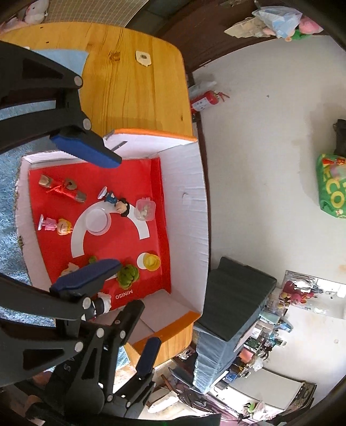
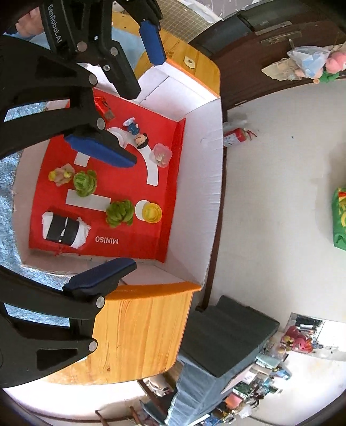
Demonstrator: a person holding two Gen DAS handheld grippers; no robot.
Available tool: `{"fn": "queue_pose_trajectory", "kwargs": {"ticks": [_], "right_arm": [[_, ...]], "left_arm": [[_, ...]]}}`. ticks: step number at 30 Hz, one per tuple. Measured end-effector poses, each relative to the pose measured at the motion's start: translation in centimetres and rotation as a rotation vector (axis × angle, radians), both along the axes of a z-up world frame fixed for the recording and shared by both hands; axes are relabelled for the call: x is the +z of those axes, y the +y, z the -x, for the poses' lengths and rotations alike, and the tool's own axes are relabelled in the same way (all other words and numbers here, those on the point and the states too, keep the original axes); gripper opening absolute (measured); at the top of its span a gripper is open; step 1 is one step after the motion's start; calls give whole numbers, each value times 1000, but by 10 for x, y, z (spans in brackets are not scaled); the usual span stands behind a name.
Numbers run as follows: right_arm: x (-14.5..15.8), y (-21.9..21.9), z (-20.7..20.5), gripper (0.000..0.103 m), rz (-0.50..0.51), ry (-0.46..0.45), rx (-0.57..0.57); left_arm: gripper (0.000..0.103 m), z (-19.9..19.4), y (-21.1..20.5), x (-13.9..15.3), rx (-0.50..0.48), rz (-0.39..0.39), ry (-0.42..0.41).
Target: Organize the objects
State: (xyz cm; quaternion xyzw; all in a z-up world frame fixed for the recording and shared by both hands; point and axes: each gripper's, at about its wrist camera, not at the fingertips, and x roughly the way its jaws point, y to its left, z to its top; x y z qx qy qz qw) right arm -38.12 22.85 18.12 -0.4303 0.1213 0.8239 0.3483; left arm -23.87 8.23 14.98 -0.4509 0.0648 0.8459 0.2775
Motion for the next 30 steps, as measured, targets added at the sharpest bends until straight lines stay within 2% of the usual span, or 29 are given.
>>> {"fn": "queue_pose_trajectory", "kwargs": {"ticks": [6, 10, 13, 15, 17, 19, 21, 23, 26, 30], "right_arm": [[12, -8, -13, 75, -8, 52, -1], [25, -19, -25, 84, -70, 80, -4], [30, -29, -33, 84, -106, 81, 3], [33, -37, -38, 86, -122, 89, 6], [34, -45, -45, 91, -141, 103, 8], [35, -53, -52, 92, -160, 115, 10], [33, -60, -59, 92, -158, 127, 12], [31, -66, -67, 92, -154, 141, 14], [26, -76, -76, 93, -166, 150, 22], [20, -90, -90, 94, -161, 181, 20]], "left_arm": [[75, -15, -11, 13, 18, -25, 57], [80, -27, -19, 24, 26, -39, 121], [80, -35, -24, 29, 31, -45, 155], [88, -41, -29, 32, 34, -54, 174], [90, -49, -33, 33, 41, -60, 199], [91, -57, -36, 34, 47, -62, 225], [99, -65, -41, 33, 56, -72, 243], [102, -72, -46, 32, 66, -81, 265], [103, -86, -56, 28, 88, -92, 297], [103, -100, -69, 21, 99, -132, 290]]}}
